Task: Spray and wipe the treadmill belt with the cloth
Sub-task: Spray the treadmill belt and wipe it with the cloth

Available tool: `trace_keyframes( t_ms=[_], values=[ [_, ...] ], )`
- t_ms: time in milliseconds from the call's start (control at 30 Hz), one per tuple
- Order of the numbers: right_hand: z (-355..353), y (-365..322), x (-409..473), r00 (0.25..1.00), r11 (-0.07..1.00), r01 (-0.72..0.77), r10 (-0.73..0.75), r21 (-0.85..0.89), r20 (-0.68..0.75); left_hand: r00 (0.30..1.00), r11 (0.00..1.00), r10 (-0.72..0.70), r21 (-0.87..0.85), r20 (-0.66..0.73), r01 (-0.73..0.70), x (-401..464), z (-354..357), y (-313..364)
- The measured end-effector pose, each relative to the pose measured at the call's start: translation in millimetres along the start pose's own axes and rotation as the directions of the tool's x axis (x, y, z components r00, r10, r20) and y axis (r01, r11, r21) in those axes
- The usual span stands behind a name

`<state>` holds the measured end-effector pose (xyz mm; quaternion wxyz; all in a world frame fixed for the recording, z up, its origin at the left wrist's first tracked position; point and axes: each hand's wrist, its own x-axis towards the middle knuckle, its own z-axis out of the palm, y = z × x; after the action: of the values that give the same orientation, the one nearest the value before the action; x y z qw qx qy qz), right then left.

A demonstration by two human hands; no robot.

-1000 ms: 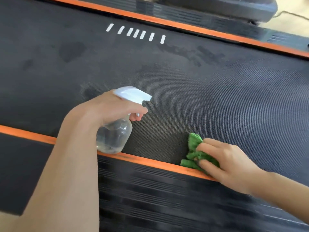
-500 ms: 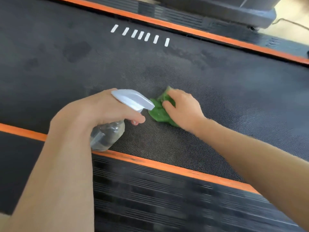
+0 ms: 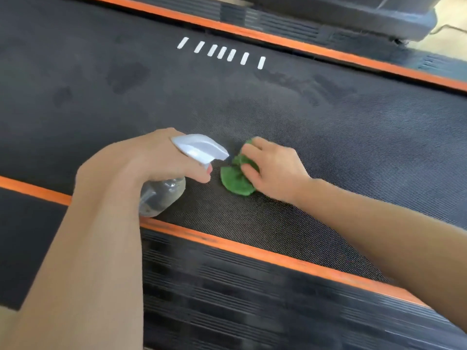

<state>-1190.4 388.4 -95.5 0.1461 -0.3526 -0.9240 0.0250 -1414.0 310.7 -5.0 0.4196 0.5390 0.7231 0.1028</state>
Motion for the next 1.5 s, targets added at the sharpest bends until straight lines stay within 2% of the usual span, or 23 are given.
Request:
trace_keyframes(
  t_ms=[67, 133, 200, 267, 400, 567, 600, 633, 700, 767, 833, 900, 967, 1033, 1100, 1233, 1300, 1333, 1400, 1433, 1500],
  values=[
    [15.2, 2.3, 47.7, 0.971, 0.971, -0.238, 0.238, 0.006, -0.014, 0.999, 1.000, -0.003, -0.007, -0.044, 0.002, -0.4, -1.0, -1.4],
    [19.7, -0.4, 62.1, 0.952, 0.952, -0.306, 0.306, 0.030, 0.005, 0.996, 1.000, -0.003, -0.008, -0.084, 0.002, 1.6, -0.2, -1.5],
    [11.1, -8.4, 34.4, 0.971, 0.966, -0.236, 0.231, 0.105, 0.057, 0.992, 1.000, -0.005, -0.015, -0.130, 0.003, 2.2, 2.6, -2.0],
    [-8.3, -21.1, -20.7, 0.988, 0.979, -0.096, 0.072, 0.180, 0.134, 0.984, 0.999, -0.010, -0.050, -0.177, 0.001, 2.0, 4.2, -4.0],
    [-44.5, -26.5, -102.6, 0.955, 0.969, 0.043, -0.112, 0.244, 0.275, 0.965, 0.996, -0.021, -0.094, -0.262, -0.003, -1.6, 5.8, -6.7],
    [-38.9, -16.0, -80.6, 0.907, 0.935, 0.333, -0.352, 0.120, 0.232, 0.965, 0.974, 0.023, -0.213, -0.262, -0.081, -6.1, 4.5, -14.7],
    [-31.1, -12.9, -66.7, 0.911, 0.936, 0.342, -0.353, 0.086, 0.212, 0.959, 0.966, 0.033, -0.239, -0.281, -0.103, -6.0, 4.0, -16.6],
    [-21.4, -10.4, -49.7, 0.938, 0.954, 0.294, -0.299, 0.052, 0.175, 0.952, 0.958, 0.046, -0.258, -0.304, -0.129, -5.9, 4.3, -18.7],
    [-3.9, -8.5, -6.1, 0.998, 0.999, 0.025, -0.027, 0.032, 0.057, 0.936, 0.947, 0.075, -0.270, -0.345, -0.175, -3.9, 6.6, -20.9],
    [13.5, -10.8, 36.9, 0.961, 0.958, -0.277, 0.275, 0.073, 0.026, 0.917, 0.939, 0.081, -0.277, -0.391, -0.201, -3.8, 7.9, -24.2],
    [21.2, -16.5, 55.9, 0.923, 0.919, -0.385, 0.383, 0.087, 0.037, 0.894, 0.930, 0.088, -0.286, -0.440, -0.232, -3.7, 7.4, -28.8],
    [12.0, -21.0, 36.8, 0.949, 0.940, -0.315, 0.308, 0.131, 0.071, 0.881, 0.925, 0.085, -0.292, -0.465, -0.243, -4.6, 8.3, -30.3],
    [-7.2, -29.8, -10.6, 0.985, 0.974, -0.136, 0.113, 0.184, 0.132, 0.892, 0.928, 0.089, -0.287, -0.443, -0.235, -8.2, 7.1, -27.8],
    [-29.7, -39.5, -65.8, 0.977, 0.977, -0.024, -0.023, 0.213, 0.214, 0.914, 0.938, 0.092, -0.275, -0.395, -0.213, -16.5, 3.6, -22.6],
    [-43.2, -38.6, -97.5, 0.967, 0.979, 0.011, -0.063, 0.206, 0.247, 0.922, 0.943, 0.089, -0.266, -0.377, -0.199, -24.3, -2.1, -20.2],
    [-42.8, -33.3, -83.4, 0.942, 0.967, 0.224, -0.248, 0.125, 0.227, 0.924, 0.947, 0.068, -0.268, -0.376, -0.179, -36.5, -16.1, -29.7],
    [-28.8, -28.9, -66.5, 0.945, 0.961, 0.257, -0.271, 0.100, 0.180, 0.928, 0.957, 0.038, -0.255, -0.371, -0.141, -34.1, -17.8, -41.1],
    [-19.6, -26.2, -55.5, 0.964, 0.974, 0.212, -0.221, 0.076, 0.145, 0.928, 0.960, 0.020, -0.251, -0.372, -0.122, -32.7, -17.6, -45.6],
    [-2.1, -23.2, -25.0, 0.998, 0.999, -0.005, 0.002, 0.043, 0.055, 0.921, 0.965, -0.008, -0.245, -0.389, -0.095, -31.3, -16.5, -48.4],
    [5.4, -25.2, -6.1, 0.987, 0.986, -0.159, 0.158, 0.047, 0.021, 0.914, 0.970, -0.026, -0.232, -0.405, -0.075, -31.0, -16.5, -49.2],
    [15.6, -28.6, 21.0, 0.905, 0.904, -0.425, 0.426, 0.054, -0.015, 0.892, 0.985, -0.065, -0.170, -0.447, -0.013, -27.2, -14.2, -44.5]
  ],
)
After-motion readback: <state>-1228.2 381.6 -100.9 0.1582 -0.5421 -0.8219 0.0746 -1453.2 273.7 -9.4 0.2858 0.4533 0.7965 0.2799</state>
